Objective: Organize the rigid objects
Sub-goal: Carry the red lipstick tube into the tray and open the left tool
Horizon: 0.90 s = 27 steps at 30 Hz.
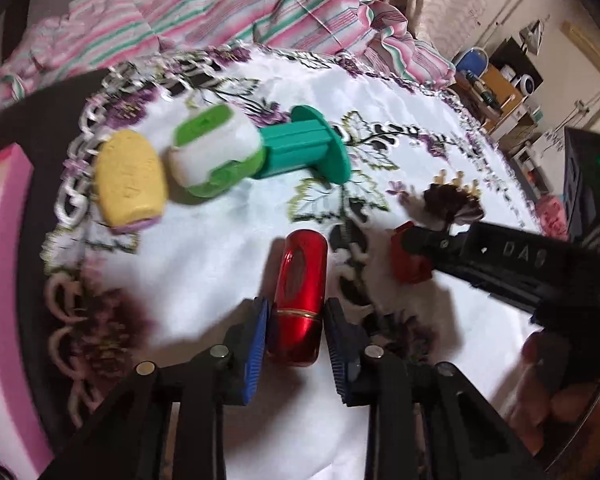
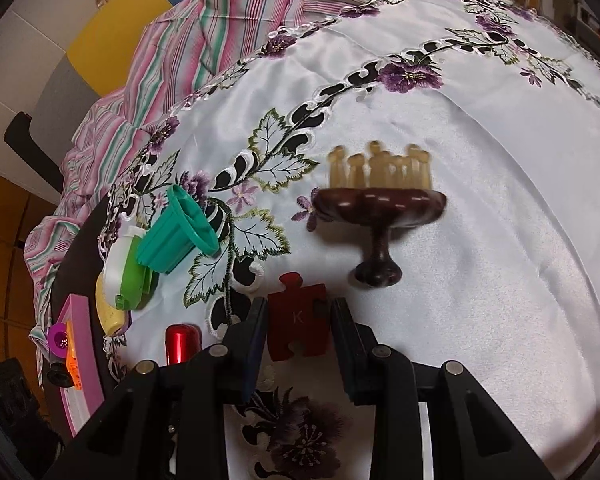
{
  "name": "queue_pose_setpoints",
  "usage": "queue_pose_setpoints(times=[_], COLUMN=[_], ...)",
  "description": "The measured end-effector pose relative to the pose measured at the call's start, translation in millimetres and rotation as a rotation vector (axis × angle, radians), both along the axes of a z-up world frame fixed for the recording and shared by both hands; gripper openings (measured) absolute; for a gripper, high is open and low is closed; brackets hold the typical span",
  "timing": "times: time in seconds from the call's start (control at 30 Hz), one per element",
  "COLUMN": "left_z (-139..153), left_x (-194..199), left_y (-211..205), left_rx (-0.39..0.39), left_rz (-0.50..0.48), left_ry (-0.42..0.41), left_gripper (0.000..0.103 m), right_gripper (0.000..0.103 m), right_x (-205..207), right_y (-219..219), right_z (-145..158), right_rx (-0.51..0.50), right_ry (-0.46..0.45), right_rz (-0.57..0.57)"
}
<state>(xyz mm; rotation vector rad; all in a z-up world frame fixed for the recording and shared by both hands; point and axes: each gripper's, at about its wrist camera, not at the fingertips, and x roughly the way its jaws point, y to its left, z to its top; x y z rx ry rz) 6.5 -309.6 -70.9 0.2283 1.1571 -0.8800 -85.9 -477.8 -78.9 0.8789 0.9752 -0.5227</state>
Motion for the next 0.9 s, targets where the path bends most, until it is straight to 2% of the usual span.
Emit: queue_pose_setpoints(times=[0.2, 0.27, 0.5, 0.67, 0.9], left_z=[0.7, 0.4, -0.9, -3.8, -2.3], left_x=[0.7, -2.9, 1.5, -7.6, -11.4], left_y=[-3.0, -9.5, -20.4, -20.5, -1.6], left_rx=[-0.018, -0.005, -0.013, 0.009, -0.003], left_rz=[-0.018, -0.036, -0.027, -0.086, -0.079], left_ry=[0.001, -0.023, -0.062, -0.17, -0.171], left_gripper=[0.03, 0.034, 0.034, 0.025, 0.025], right_gripper=[0.033, 0.033, 0.033, 0.033, 0.033], right_x=[1.0, 0.2, 0.6, 0.7, 3.7], right_y=[1.5, 0.7, 1.0, 1.1, 2.6], right_z=[0.2, -0.1, -0.2, -0.3, -0.3], right_rx=[0.005, 0.008, 0.004, 0.003, -0.011], right_ry=[-0.005, -0.005, -0.002, 0.0, 0.01], right_rz=[0.007, 0.005, 0.007, 0.008, 0.02])
